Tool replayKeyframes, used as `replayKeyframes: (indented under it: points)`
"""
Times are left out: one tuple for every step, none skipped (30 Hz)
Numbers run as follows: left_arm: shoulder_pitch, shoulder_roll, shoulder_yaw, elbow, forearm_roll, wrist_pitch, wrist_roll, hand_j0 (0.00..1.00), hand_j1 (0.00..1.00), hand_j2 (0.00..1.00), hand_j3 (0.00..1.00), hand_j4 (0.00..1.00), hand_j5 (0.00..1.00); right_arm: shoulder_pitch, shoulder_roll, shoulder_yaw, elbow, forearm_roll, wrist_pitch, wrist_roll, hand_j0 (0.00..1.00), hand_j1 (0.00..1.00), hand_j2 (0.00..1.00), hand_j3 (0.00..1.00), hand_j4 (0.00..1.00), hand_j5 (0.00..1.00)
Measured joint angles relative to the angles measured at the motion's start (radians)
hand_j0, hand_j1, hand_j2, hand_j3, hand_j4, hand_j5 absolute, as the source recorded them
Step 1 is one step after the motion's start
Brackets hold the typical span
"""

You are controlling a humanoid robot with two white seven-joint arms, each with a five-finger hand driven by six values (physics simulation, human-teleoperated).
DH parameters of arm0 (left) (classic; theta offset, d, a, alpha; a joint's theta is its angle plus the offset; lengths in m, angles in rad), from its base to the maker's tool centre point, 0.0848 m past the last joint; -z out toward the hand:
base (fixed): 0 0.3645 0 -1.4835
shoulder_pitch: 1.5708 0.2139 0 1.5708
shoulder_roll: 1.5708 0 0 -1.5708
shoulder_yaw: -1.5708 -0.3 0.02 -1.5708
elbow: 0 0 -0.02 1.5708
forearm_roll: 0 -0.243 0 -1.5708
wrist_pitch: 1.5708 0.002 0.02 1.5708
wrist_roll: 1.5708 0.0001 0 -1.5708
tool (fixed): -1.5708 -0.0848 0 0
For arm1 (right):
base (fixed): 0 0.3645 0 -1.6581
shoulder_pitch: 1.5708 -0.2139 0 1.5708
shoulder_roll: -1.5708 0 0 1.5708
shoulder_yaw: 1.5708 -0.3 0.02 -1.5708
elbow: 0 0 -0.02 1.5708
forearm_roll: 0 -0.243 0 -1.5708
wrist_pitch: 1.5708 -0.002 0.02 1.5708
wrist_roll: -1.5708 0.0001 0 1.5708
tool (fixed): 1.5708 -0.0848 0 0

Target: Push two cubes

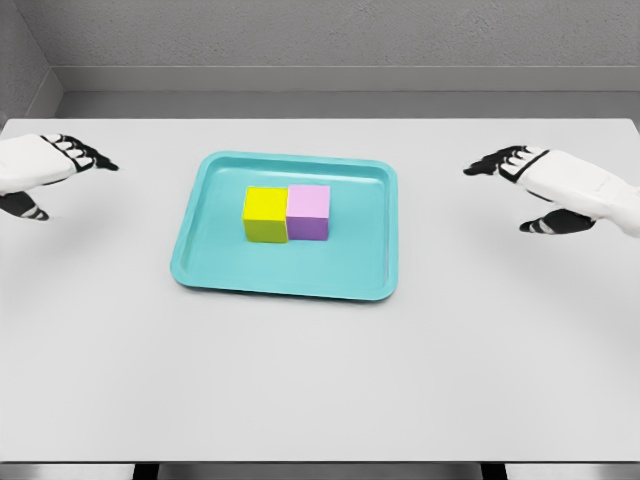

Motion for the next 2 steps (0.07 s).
replayKeyframes:
  points:
    - [0.002, 0.001, 0.002, 0.002, 0.0, 0.0, 0.0, 1.0, 1.0, 1.0, 1.0, 1.0, 1.0, 0.011, -0.005, -0.008, -0.004, -0.022, 0.0, 0.0, 1.0, 1.0, 1.0, 1.0, 1.0, 1.0]
    - [0.0, 0.002, 0.003, 0.003, 0.0, 0.0, 0.0, 1.0, 1.0, 1.0, 1.0, 1.0, 1.0, 0.012, -0.006, -0.012, -0.006, -0.038, 0.001, -0.001, 1.0, 1.0, 1.0, 1.0, 1.0, 1.0]
